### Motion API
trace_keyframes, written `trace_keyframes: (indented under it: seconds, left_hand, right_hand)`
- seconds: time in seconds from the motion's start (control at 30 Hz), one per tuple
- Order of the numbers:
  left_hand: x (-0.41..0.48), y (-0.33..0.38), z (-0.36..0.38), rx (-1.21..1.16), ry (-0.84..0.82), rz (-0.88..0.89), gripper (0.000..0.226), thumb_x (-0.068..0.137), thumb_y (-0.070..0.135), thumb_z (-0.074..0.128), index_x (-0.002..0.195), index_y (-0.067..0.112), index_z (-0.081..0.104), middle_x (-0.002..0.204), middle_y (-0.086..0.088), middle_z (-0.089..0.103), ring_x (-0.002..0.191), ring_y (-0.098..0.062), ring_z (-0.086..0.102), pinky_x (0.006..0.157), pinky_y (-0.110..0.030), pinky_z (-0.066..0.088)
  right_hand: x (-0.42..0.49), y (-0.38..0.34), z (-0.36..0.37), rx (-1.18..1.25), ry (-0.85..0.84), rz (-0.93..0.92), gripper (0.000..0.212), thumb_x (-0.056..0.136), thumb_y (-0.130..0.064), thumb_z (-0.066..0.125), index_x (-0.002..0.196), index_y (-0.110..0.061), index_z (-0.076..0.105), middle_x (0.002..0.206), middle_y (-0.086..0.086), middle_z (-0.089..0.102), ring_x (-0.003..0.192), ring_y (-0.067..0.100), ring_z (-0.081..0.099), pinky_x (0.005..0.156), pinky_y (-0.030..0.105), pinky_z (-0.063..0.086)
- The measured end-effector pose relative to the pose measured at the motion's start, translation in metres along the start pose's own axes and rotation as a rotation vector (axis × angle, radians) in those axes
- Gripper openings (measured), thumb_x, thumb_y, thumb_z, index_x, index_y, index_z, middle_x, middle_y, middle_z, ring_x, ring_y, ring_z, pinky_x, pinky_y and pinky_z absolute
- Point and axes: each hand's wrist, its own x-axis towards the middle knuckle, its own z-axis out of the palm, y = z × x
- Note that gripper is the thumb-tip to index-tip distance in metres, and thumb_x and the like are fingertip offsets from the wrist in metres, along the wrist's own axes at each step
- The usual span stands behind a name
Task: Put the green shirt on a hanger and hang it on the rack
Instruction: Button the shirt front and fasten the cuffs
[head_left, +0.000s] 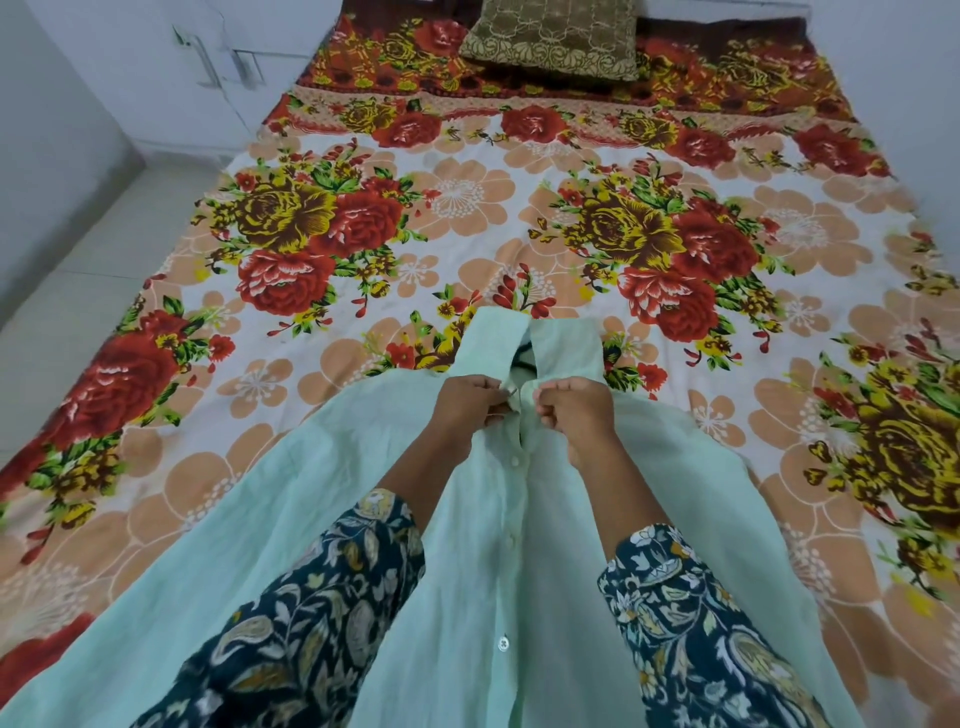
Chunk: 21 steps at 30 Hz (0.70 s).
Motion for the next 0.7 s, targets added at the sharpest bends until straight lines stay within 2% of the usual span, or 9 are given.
trace_keyframes:
  seconds: [0.1, 0.23, 0.37, 0.43, 0.53, 0.63, 0.7]
  left_hand:
    - [-0.005, -0.001, -0.002, -0.037, -0.02, -0.003, 0.022, 0.087, -0.004, 0.057, 0.067, 0.005, 0.059, 0.067, -0.008, 0.061, 0.051, -0.009, 0.061, 0.053, -0.014, 0.054]
    - [-0.012, -0.001, -0.002, -0.006, -0.029, 0.046, 0.022, 0.085, -0.006, 0.058, 0.066, 0.004, 0.062, 0.059, -0.004, 0.062, 0.058, -0.014, 0.06, 0.058, -0.014, 0.055]
    - [-0.017, 0.0, 0.0, 0.077, 0.024, 0.095, 0.025, 0.086, -0.005, 0.059, 0.064, 0.008, 0.063, 0.064, -0.006, 0.06, 0.056, -0.012, 0.057, 0.058, -0.014, 0.052]
    - [-0.017, 0.0, 0.002, 0.123, 0.095, 0.127, 0.024, 0.086, -0.002, 0.058, 0.066, 0.008, 0.064, 0.064, -0.006, 0.06, 0.059, -0.014, 0.056, 0.059, -0.015, 0.05]
    - [-0.019, 0.001, 0.007, 0.161, 0.183, 0.184, 0.013, 0.088, 0.002, 0.058, 0.082, 0.0, 0.07, 0.067, -0.006, 0.063, 0.061, -0.014, 0.057, 0.055, -0.01, 0.047]
    - [-0.025, 0.0, 0.014, 0.32, 0.209, 0.256, 0.018, 0.087, 0.006, 0.059, 0.096, -0.004, 0.071, 0.089, -0.015, 0.07, 0.079, -0.024, 0.063, 0.08, -0.029, 0.052]
    - [-0.026, 0.0, 0.015, 0.365, 0.231, 0.279, 0.021, 0.087, 0.007, 0.059, 0.102, -0.002, 0.071, 0.105, -0.018, 0.07, 0.094, -0.031, 0.065, 0.09, -0.039, 0.052]
  right_hand:
    - [-0.009, -0.009, -0.002, 0.116, -0.103, 0.034, 0.02, 0.081, 0.009, 0.059, 0.067, -0.005, 0.057, 0.06, 0.01, 0.052, 0.05, 0.015, 0.046, 0.04, 0.014, 0.041]
    - [-0.011, -0.013, 0.0, 0.037, -0.077, 0.029, 0.024, 0.08, 0.008, 0.061, 0.062, -0.007, 0.057, 0.057, 0.008, 0.053, 0.047, 0.013, 0.045, 0.039, 0.015, 0.04]
    - [-0.014, -0.012, -0.001, -0.002, -0.079, 0.031, 0.023, 0.079, 0.009, 0.06, 0.061, -0.006, 0.058, 0.057, 0.008, 0.054, 0.048, 0.014, 0.045, 0.037, 0.015, 0.038]
    - [-0.012, -0.009, 0.002, -0.073, -0.047, 0.03, 0.024, 0.078, 0.008, 0.058, 0.059, -0.006, 0.056, 0.058, 0.009, 0.054, 0.05, 0.017, 0.046, 0.041, 0.019, 0.039]
    - [-0.01, -0.007, 0.008, -0.225, 0.052, -0.035, 0.016, 0.074, 0.001, 0.058, 0.059, -0.005, 0.057, 0.064, 0.015, 0.054, 0.061, 0.022, 0.05, 0.056, 0.032, 0.041]
    - [-0.013, -0.01, 0.01, -0.215, 0.064, -0.05, 0.012, 0.076, -0.001, 0.061, 0.066, 0.0, 0.066, 0.071, 0.016, 0.064, 0.066, 0.024, 0.056, 0.064, 0.034, 0.048]
    - [-0.017, -0.013, 0.006, -0.094, 0.025, -0.023, 0.019, 0.076, 0.004, 0.062, 0.06, -0.005, 0.063, 0.064, 0.011, 0.061, 0.059, 0.021, 0.053, 0.059, 0.029, 0.045]
